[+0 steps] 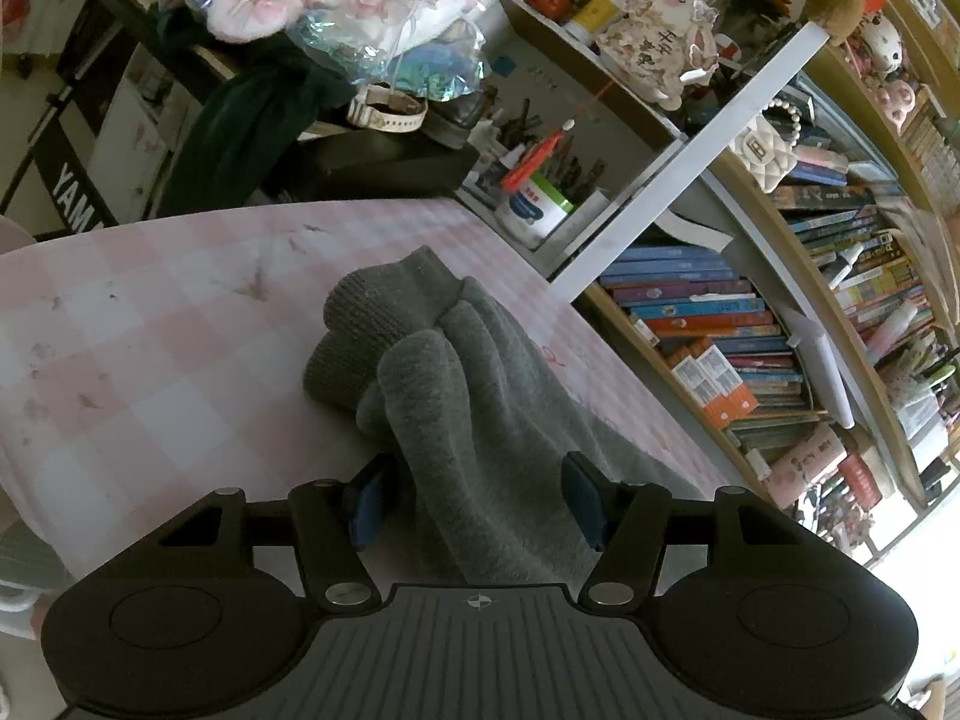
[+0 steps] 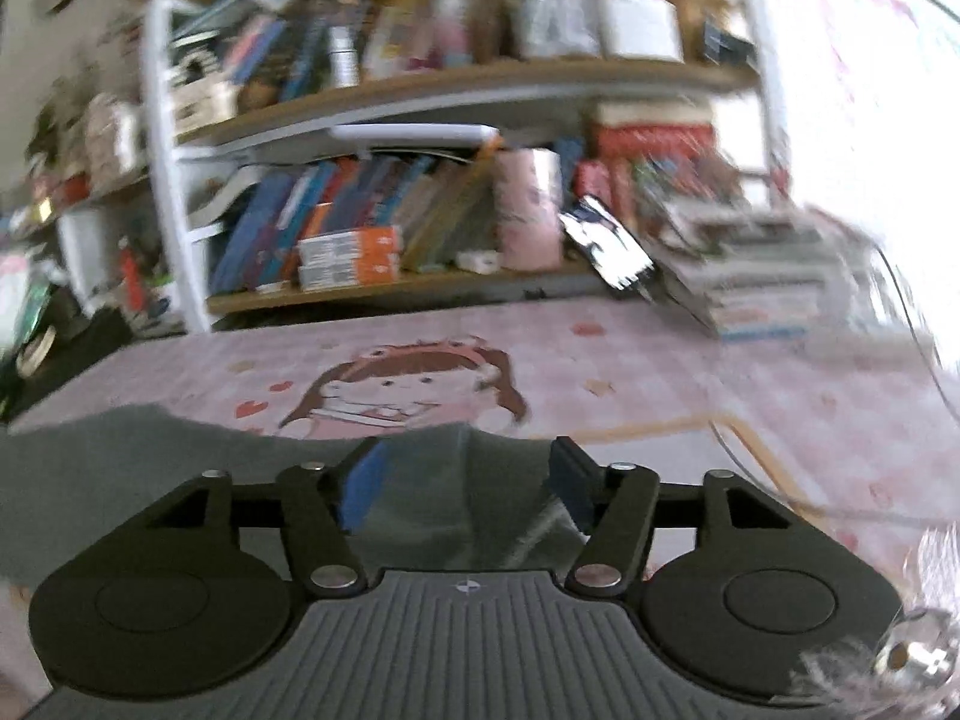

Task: Fold clothes

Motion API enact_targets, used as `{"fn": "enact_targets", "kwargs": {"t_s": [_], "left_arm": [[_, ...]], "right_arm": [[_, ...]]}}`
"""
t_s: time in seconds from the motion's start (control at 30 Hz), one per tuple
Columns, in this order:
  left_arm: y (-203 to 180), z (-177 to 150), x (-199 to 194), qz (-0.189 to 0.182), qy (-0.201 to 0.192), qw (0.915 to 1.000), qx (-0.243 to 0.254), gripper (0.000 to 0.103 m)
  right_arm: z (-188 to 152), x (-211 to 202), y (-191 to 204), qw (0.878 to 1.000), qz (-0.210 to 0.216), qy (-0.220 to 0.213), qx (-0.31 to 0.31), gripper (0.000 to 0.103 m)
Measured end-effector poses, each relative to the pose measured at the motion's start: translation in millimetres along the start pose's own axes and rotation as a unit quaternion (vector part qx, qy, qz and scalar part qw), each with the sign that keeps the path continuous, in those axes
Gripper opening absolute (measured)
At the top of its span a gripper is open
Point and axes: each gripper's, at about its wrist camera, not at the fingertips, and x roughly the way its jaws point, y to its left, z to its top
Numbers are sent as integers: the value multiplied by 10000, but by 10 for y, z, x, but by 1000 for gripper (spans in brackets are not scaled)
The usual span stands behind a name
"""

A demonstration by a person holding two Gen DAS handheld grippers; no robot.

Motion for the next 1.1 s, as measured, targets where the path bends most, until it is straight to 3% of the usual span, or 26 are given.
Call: {"fn": "enact_targets", "kwargs": {"t_s": [0.27, 0.57, 0.9, 1.1], "left_arm": [[-17, -21, 5, 2, -54, 9999, 89, 62], [-60, -68, 3, 21, -185, 9995, 264, 67], [-113, -132, -1, 133, -386, 9984, 387, 69], [-132, -150, 5, 173, -445, 9980, 426, 69]], "right_arm": [[19, 173, 628, 9942, 726, 139, -785, 65], [19, 509, 1334, 9790, 1466, 463, -1342, 66], [-75, 917, 2097, 9550, 1896, 875, -2107, 70], [-32, 1093, 2418, 9466, 1991, 856, -2386, 71]]}}
